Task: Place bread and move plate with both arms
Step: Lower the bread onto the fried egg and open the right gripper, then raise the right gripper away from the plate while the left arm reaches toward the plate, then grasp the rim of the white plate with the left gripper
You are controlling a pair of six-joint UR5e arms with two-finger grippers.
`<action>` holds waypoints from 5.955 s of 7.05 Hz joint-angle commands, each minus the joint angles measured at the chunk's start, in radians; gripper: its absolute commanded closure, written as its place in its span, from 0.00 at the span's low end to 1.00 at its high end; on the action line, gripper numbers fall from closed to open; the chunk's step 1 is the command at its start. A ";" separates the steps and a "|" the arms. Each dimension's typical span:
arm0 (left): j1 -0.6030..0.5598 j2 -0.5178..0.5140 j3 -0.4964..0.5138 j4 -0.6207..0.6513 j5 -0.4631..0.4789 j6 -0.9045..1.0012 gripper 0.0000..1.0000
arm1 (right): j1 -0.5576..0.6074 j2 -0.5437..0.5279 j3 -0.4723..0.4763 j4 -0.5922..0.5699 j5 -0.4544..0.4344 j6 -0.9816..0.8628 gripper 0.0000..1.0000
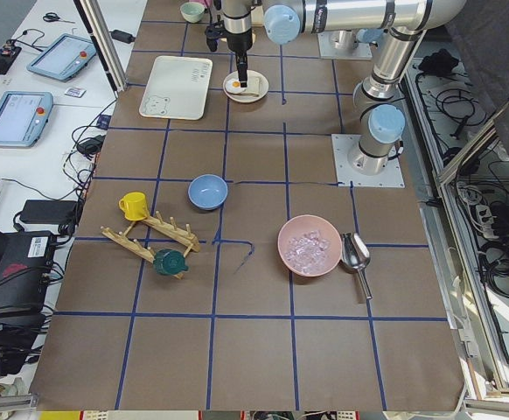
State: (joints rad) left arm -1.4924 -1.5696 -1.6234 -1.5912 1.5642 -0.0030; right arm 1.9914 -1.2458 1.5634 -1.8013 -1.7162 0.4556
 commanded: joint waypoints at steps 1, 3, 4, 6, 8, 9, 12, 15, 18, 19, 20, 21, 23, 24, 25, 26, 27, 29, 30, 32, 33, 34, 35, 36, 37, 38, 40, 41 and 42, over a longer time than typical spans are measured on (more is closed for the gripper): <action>0.000 -0.001 -0.001 -0.003 -0.001 0.000 0.00 | 0.046 0.083 -0.003 -0.056 -0.011 0.044 1.00; 0.000 -0.001 0.000 0.002 0.000 0.000 0.00 | 0.049 0.094 0.003 -0.055 -0.042 0.051 1.00; 0.000 0.000 -0.001 -0.003 0.002 0.000 0.00 | 0.052 0.109 0.003 -0.056 -0.040 0.069 1.00; 0.001 -0.001 0.000 0.002 0.000 0.000 0.00 | 0.052 0.124 0.003 -0.053 -0.048 0.078 1.00; 0.001 -0.001 0.000 0.000 0.000 0.000 0.00 | 0.052 0.121 0.003 -0.041 -0.066 0.092 1.00; 0.001 -0.001 -0.001 0.002 -0.001 0.000 0.00 | 0.062 0.123 0.003 -0.039 -0.065 0.125 1.00; 0.001 -0.001 0.000 0.000 0.000 0.000 0.00 | 0.067 0.117 0.004 0.029 -0.082 0.130 1.00; 0.001 -0.003 0.005 0.005 -0.003 0.000 0.00 | 0.069 0.124 0.006 0.014 -0.069 0.156 0.89; 0.000 -0.003 0.004 0.007 -0.003 -0.002 0.00 | 0.069 0.126 0.023 -0.048 -0.068 0.156 0.35; 0.000 -0.003 0.004 0.005 -0.003 0.000 0.00 | 0.069 0.126 0.035 -0.096 -0.068 0.156 0.27; 0.001 -0.004 -0.001 -0.003 0.000 -0.002 0.00 | 0.069 0.121 0.029 -0.111 -0.060 0.155 0.19; 0.001 -0.006 -0.001 -0.010 0.002 -0.002 0.00 | 0.067 0.115 0.021 -0.119 -0.012 0.146 0.19; 0.000 -0.013 -0.001 0.003 -0.003 -0.002 0.00 | 0.049 0.115 -0.084 -0.101 0.004 0.109 0.09; 0.000 -0.023 0.004 0.008 -0.003 -0.002 0.00 | 0.034 0.111 -0.130 -0.080 0.010 0.045 0.07; 0.001 -0.029 0.002 0.029 -0.003 0.000 0.00 | -0.003 0.068 -0.167 -0.014 0.015 -0.033 0.03; 0.001 -0.041 -0.003 0.086 -0.004 0.000 0.00 | -0.081 0.019 -0.187 0.082 0.091 -0.148 0.02; 0.001 -0.052 -0.007 0.118 -0.001 -0.002 0.00 | -0.162 -0.050 -0.198 0.133 0.134 -0.278 0.00; -0.008 -0.060 -0.024 0.120 -0.010 -0.023 0.00 | -0.258 -0.160 -0.195 0.207 0.155 -0.475 0.00; -0.009 -0.067 -0.062 0.137 -0.025 -0.025 0.00 | -0.290 -0.178 -0.186 0.236 0.147 -0.551 0.00; -0.078 -0.121 -0.213 0.444 -0.090 -0.107 0.00 | -0.341 -0.219 -0.127 0.229 0.156 -0.586 0.00; -0.119 -0.154 -0.272 0.571 -0.092 -0.144 0.00 | -0.365 -0.236 -0.087 0.218 0.158 -0.587 0.00; -0.141 -0.185 -0.291 0.603 -0.095 -0.147 0.00 | -0.373 -0.256 -0.077 0.206 0.161 -0.591 0.00; -0.163 -0.219 -0.292 0.602 -0.152 -0.149 0.13 | -0.375 -0.261 -0.080 0.204 0.152 -0.592 0.00; -0.175 -0.257 -0.293 0.614 -0.158 -0.149 0.17 | -0.378 -0.270 -0.076 0.204 0.150 -0.583 0.00; -0.186 -0.292 -0.294 0.655 -0.161 -0.167 0.17 | -0.381 -0.273 -0.074 0.206 0.145 -0.580 0.00; -0.206 -0.320 -0.293 0.678 -0.159 -0.184 0.17 | -0.378 -0.274 -0.074 0.209 0.162 -0.578 0.00; -0.247 -0.348 -0.300 0.678 -0.158 -0.187 0.17 | -0.385 -0.273 -0.074 0.206 0.150 -0.586 0.00; -0.256 -0.354 -0.315 0.697 -0.158 -0.187 0.17 | -0.390 -0.273 -0.074 0.203 0.150 -0.578 0.00; -0.258 -0.357 -0.338 0.715 -0.159 -0.187 0.21 | -0.399 -0.273 -0.074 0.204 0.150 -0.580 0.00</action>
State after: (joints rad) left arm -1.7429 -1.9203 -1.9395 -0.8956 1.4062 -0.1897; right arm 1.6011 -1.5184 1.4895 -1.5968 -1.5654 -0.1256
